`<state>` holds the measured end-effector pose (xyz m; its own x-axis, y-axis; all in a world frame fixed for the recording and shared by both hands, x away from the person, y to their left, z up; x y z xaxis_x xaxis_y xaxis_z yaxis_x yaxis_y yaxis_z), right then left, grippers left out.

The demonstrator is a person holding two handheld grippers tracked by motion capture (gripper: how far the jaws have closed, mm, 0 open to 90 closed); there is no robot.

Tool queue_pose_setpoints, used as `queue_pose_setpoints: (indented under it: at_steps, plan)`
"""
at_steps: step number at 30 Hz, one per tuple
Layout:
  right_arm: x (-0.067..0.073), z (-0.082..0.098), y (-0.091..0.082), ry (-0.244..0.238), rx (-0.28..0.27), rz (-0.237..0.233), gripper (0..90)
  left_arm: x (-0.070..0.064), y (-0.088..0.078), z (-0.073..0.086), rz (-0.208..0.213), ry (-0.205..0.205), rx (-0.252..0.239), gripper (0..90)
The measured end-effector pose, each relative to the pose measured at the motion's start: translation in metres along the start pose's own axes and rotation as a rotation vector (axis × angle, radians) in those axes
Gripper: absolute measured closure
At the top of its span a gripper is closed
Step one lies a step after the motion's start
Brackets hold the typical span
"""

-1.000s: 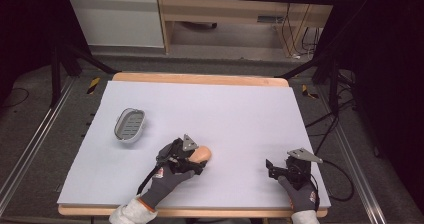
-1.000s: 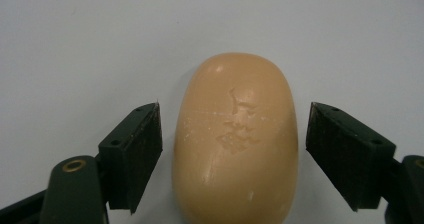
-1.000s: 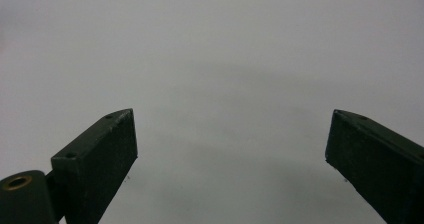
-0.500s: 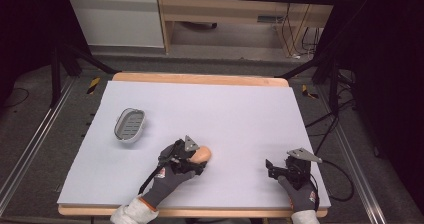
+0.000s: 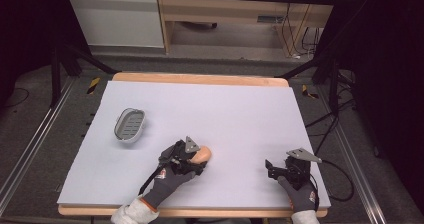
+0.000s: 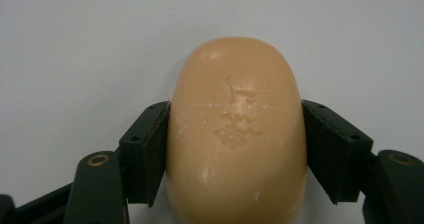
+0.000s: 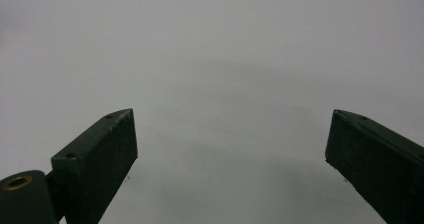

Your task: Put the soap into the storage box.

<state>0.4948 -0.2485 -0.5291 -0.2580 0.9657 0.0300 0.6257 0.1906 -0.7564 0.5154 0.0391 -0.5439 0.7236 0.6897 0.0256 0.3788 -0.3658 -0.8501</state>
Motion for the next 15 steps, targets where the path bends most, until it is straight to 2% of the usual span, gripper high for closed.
queue_pose_setpoints:
  at_steps: [8,15]
  plan:
    - [0.0007,0.0004,-0.0007,-0.002,-0.001,-0.003,6.6,-0.0024,-0.0016,0.0011,0.009,0.008,0.004,31.3]
    - [0.0011,0.0003,-0.001,-0.002,-0.004,-0.004,6.6,-0.003,-0.007,0.0005,0.026,-0.006,-0.012,31.4]
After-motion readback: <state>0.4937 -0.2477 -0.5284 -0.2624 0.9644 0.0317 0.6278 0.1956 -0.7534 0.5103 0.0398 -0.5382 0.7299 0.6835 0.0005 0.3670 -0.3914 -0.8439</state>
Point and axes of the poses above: each handheld gripper's, and its own axes: y roughly forward along the jaws, z roughly out of its underside, x roughly to its left, the point moved 9 cm from there along y, roughly forward along the jaws, and after that the axes turned 12 degrees about x, right-handed, at the moved point
